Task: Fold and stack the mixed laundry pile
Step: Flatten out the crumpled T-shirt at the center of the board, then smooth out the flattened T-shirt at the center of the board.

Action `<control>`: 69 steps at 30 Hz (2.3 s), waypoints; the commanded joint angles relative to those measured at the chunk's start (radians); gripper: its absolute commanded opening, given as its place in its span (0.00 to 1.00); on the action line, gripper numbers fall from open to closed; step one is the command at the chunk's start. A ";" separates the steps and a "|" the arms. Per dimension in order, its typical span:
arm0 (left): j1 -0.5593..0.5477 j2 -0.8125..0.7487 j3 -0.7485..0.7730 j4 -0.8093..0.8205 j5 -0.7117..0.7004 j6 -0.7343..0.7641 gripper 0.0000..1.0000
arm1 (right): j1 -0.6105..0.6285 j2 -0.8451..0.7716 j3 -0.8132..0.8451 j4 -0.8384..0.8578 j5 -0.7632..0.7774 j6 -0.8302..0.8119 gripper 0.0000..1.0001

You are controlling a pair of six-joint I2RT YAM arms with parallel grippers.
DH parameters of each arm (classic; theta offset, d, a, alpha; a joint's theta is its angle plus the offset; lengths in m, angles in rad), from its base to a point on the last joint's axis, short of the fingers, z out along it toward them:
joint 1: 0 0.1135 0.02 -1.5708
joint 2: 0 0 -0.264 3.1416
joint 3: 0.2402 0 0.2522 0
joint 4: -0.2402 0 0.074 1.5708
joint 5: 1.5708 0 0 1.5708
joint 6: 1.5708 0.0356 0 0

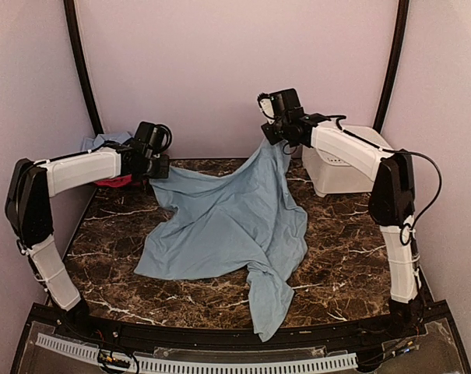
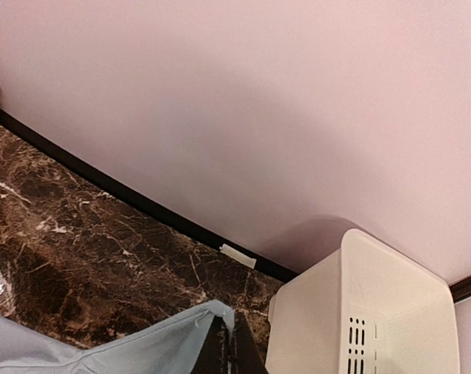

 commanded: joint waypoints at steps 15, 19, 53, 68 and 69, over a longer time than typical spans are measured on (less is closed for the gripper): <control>0.083 0.253 0.470 -0.146 0.096 0.104 0.67 | 0.005 -0.054 0.044 -0.262 -0.091 0.117 0.86; 0.027 0.118 0.251 -0.130 0.208 0.058 0.70 | -0.004 -0.187 -0.152 -0.263 -0.250 0.179 0.99; -0.097 -0.435 -0.637 -0.263 0.361 -0.430 0.57 | -0.009 -0.636 -1.209 -0.045 -0.602 0.645 0.51; -0.069 -0.490 -0.757 -0.267 0.407 -0.599 0.47 | -0.033 -0.533 -1.264 0.083 -0.687 0.680 0.37; -0.069 -0.487 -0.761 -0.263 0.414 -0.603 0.47 | -0.033 -0.532 -1.267 0.087 -0.689 0.682 0.34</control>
